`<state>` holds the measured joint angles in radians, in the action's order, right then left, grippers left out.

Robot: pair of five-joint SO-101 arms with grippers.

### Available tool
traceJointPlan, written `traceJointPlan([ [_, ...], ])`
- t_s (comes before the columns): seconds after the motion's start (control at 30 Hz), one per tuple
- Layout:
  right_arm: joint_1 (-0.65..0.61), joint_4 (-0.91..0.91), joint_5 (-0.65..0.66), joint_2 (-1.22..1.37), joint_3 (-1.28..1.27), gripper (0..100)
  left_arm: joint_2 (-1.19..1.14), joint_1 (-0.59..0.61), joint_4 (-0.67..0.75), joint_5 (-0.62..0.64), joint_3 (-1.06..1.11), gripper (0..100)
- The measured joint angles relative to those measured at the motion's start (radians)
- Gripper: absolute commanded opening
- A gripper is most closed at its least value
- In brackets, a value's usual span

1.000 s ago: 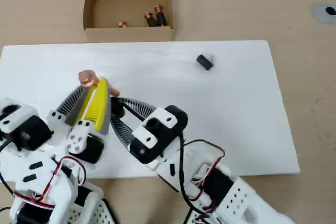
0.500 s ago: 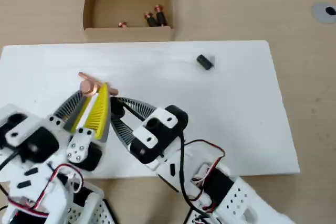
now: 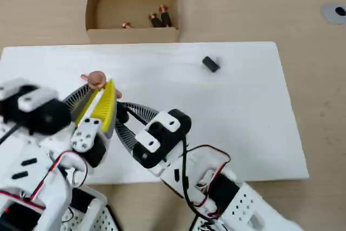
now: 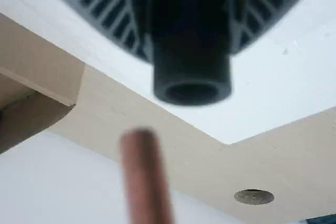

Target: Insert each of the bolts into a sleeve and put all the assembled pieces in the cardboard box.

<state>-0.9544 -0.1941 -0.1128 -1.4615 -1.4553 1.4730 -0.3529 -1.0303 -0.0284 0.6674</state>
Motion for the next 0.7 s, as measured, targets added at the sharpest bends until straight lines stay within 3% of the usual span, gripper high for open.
traceJointPlan([
  [0.7, 0.0, 0.0, 0.0, 0.0, -0.002, 0.9, -0.049, 0.0, -0.109, 0.0, -0.064, 1],
])
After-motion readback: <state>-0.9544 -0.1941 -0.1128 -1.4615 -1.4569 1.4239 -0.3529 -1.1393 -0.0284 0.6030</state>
